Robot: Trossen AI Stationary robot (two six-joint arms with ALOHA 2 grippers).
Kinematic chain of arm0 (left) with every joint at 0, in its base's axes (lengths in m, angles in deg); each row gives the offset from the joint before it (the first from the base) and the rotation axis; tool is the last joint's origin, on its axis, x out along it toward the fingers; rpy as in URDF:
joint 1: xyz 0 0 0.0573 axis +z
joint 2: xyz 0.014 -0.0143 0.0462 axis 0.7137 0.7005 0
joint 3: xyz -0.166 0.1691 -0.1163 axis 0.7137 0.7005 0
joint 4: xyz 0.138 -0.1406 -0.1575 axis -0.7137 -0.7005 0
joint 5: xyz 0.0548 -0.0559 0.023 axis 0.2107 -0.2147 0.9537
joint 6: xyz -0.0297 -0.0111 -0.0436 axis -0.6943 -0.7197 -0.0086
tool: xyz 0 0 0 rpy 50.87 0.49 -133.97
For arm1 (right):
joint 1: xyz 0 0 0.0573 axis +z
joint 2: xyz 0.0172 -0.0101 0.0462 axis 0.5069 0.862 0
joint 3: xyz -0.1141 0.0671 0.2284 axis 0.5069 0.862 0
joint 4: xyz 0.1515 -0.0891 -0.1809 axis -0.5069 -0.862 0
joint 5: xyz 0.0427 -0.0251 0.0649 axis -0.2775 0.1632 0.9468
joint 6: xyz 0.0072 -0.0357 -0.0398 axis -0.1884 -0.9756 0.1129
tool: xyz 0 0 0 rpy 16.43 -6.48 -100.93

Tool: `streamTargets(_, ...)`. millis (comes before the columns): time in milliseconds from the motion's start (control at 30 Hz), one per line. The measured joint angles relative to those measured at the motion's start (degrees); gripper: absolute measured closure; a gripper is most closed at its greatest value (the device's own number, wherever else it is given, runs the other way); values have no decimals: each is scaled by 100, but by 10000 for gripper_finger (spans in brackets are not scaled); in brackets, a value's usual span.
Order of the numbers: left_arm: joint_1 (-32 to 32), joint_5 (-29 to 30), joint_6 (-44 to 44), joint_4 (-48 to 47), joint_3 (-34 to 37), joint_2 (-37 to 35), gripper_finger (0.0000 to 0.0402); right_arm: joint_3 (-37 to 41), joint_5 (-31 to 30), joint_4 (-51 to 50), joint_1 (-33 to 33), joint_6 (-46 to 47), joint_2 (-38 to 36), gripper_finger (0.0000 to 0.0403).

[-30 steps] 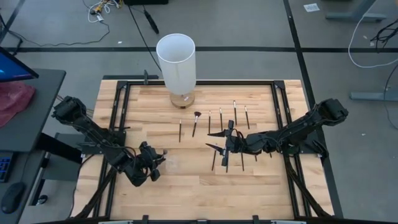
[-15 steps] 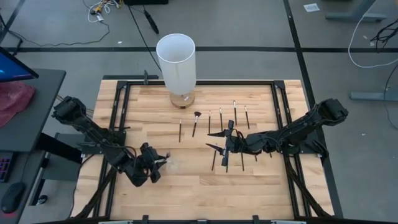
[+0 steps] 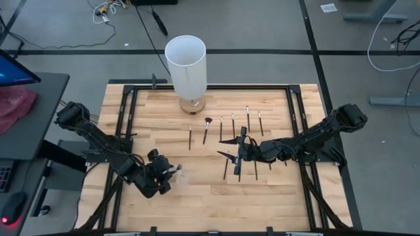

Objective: Put items in baskets/containers
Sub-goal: Adjust the transparent organizer

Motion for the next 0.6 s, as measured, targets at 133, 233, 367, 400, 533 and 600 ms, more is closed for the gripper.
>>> streamTargets(133, -3, -309, 6, -1327, -591, -2, 285, 0, 0, 0, 0, 0, 0, 225)
streamTargets(233, -8, -338, 100, -2280, -885, -7, 284, 0, 0, 0, 0, 0, 0, 225)
streamTargets(367, 279, -820, 784, -2411, -876, -15, 284, 0, 0, 0, 0, 0, 0, 225)
streamTargets(400, 368, -988, 1029, -2279, -823, -15, 284, 0, 0, -1, 0, 0, 0, 225)
streamTargets(533, 759, -1640, 1969, -1489, -588, -13, 284, 0, 0, -2, 0, 0, 0, 225)
streamTargets(600, 960, -1910, 2277, -1281, -533, -13, 284, 0, 1, -2, 0, 0, 0, 225)
